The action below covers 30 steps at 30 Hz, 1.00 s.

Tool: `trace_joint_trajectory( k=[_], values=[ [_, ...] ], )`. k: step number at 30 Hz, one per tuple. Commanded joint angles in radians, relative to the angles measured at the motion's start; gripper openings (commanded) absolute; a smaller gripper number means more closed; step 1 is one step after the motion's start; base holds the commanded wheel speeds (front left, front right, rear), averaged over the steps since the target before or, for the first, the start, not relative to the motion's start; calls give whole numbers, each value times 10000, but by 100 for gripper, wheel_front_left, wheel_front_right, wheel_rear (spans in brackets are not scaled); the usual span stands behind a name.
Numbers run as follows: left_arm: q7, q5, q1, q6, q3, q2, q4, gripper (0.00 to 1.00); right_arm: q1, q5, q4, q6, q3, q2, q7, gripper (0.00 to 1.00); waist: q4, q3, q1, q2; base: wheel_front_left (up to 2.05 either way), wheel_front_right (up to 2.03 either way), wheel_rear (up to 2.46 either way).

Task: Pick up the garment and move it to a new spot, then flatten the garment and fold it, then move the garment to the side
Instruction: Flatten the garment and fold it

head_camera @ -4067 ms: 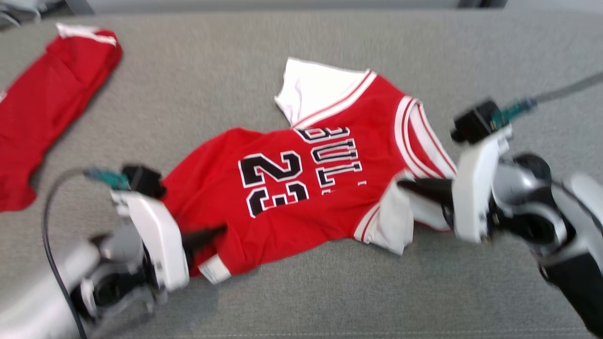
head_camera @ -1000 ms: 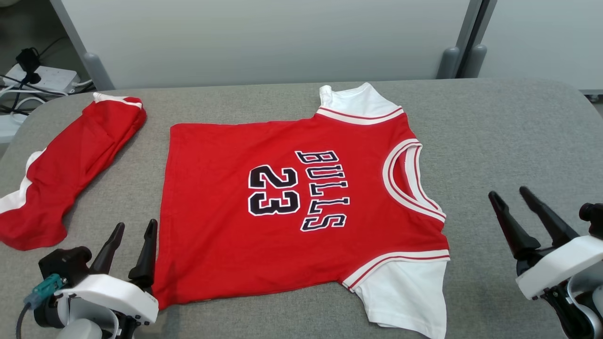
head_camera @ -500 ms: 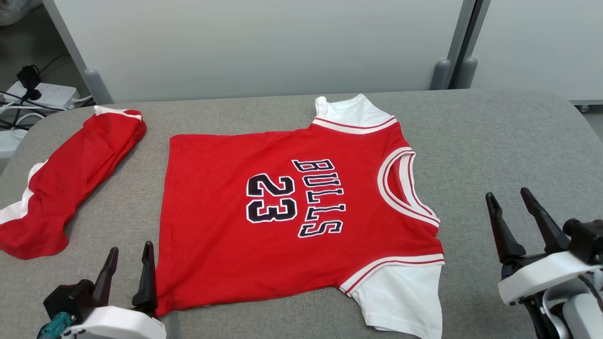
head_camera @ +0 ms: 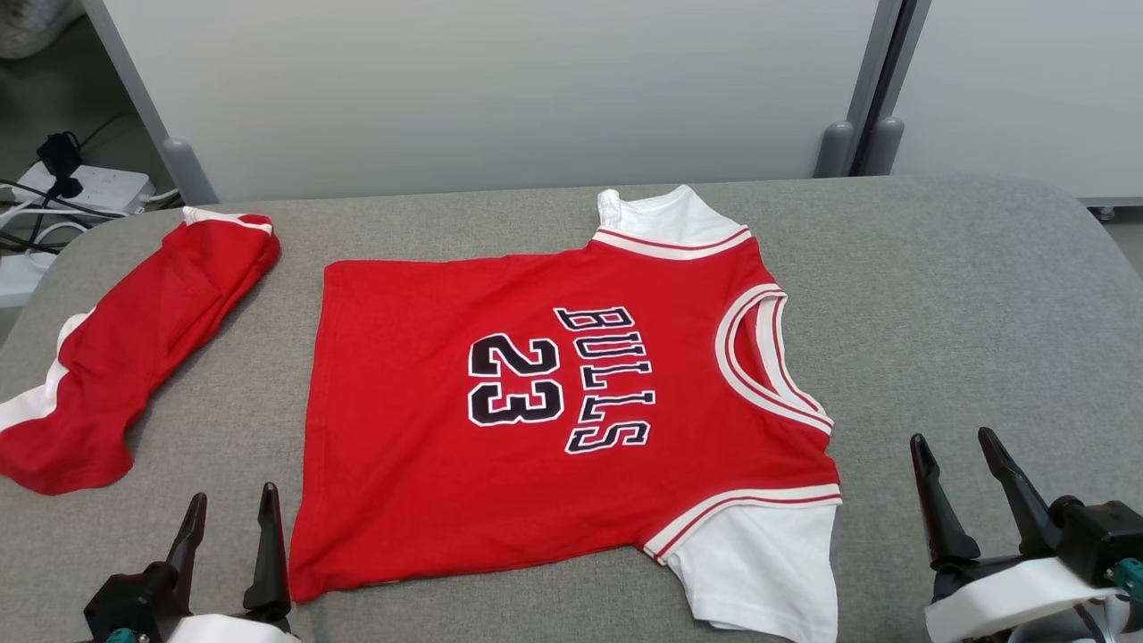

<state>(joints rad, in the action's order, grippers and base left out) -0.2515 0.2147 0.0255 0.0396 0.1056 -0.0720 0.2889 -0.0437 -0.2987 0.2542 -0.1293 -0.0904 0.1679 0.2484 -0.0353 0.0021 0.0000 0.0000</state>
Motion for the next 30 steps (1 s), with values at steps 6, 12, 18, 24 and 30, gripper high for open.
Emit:
trace_joint_trajectory(
  k=[6,12,18,24,30],
  values=[
    [-103,-374,-171,227,602,79,-240,100,-197,154,-467,-14,-87,52,132,100,33,36,0,0,0,0,0],
    [-103,-553,-251,365,738,157,-143,100,-252,123,-324,-14,-163,125,133,100,125,36,0,0,0,0,0],
    [-103,-553,-207,517,689,196,219,100,-115,-583,543,-14,-766,129,133,100,189,121,0,0,0,0,0],
    [-103,-547,-314,679,327,212,551,100,-142,-1982,1795,-14,-2045,340,-22,100,284,472,0,0,0,0,0],
    [-103,-482,-489,747,16,215,728,100,-292,-3243,2641,-14,-3127,481,-177,100,392,661,0,0,0,0,0]
  ],
)
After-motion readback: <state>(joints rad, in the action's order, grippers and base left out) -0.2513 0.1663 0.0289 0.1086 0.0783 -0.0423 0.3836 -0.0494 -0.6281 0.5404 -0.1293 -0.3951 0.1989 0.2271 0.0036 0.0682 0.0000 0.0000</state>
